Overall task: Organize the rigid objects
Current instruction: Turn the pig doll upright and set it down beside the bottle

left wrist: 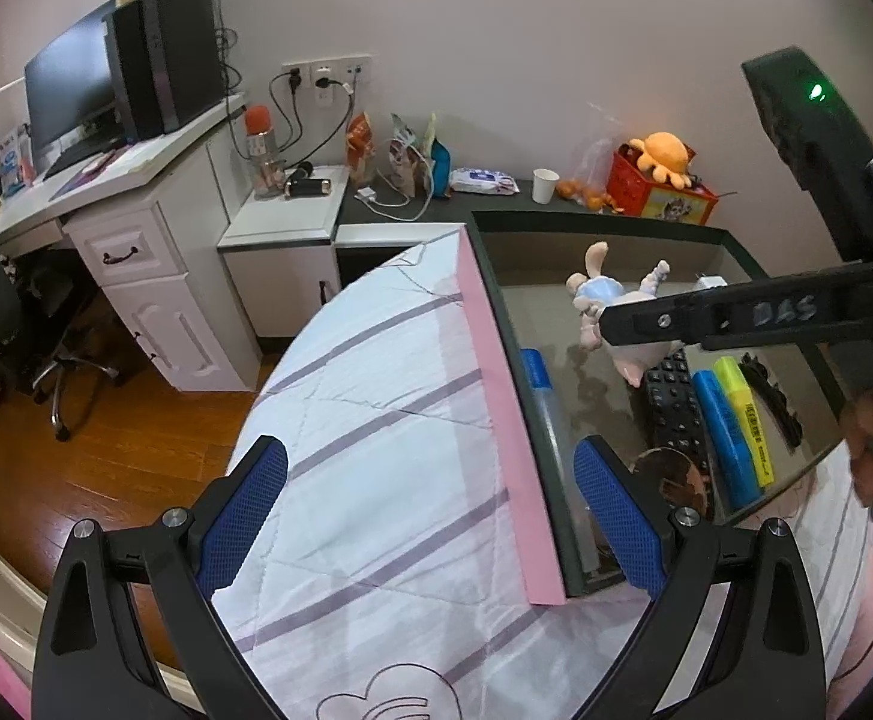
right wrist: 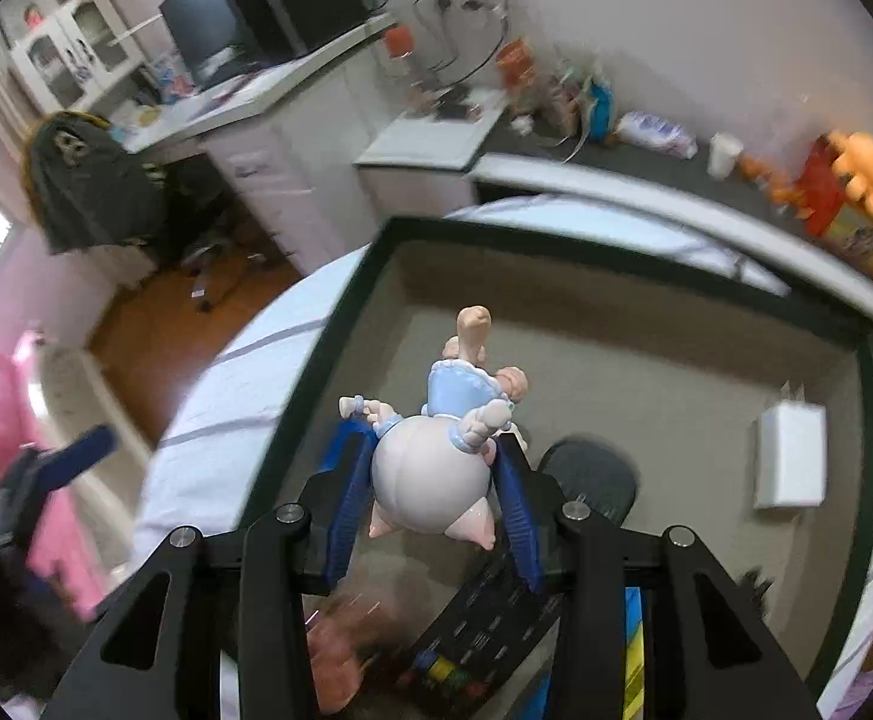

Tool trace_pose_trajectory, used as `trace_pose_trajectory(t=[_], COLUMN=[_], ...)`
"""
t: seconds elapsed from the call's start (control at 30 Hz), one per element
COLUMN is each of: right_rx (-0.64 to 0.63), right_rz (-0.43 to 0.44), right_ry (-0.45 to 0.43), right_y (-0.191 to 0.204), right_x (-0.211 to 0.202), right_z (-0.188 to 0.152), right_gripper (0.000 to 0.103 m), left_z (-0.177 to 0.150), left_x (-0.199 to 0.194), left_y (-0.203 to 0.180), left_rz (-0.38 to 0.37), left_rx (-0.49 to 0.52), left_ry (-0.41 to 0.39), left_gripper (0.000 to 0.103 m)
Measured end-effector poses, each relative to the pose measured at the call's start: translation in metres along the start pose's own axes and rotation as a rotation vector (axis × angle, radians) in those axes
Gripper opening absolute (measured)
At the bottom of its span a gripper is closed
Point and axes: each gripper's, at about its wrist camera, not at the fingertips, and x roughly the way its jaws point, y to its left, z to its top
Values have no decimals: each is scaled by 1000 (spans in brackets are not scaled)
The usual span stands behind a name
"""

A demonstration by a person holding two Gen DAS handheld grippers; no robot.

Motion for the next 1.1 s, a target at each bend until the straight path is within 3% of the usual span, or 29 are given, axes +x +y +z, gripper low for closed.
trace_pose_trajectory(t=[0.2, 0.3, 0.43, 0.8, 0.97, 1.0, 1.03, 1.1], right_rx=[68, 79, 62, 65, 59, 56, 37, 18], right_rz=[129, 153, 62, 20, 10, 15, 5, 15], right_ry=[42, 44, 52, 101, 63, 61, 66, 65], right_y=[-11, -9, -10, -16, -18, -19, -18, -17], right_x=[-16, -22, -18, 23, 32, 33, 34, 34], right_z=[3, 7, 7, 4, 11, 11, 9, 6], right_gripper=[39, 39, 39, 39, 39, 32, 16, 16], left_z=[3, 9, 8, 2, 2, 3, 3, 4], left_x=[5, 11, 15, 7, 4, 4, 4, 4], left_y=[-18, -26, -19, 8, 6, 6, 5, 3], left_rz=[-32, -40, -49, 4, 4, 2, 1, -2], left_rx=[59, 86, 59, -3, 6, 9, 10, 13], left_ry=[8, 12, 24, 15, 7, 6, 5, 3], left_gripper=[98, 98, 98, 98, 98, 98, 98, 98])
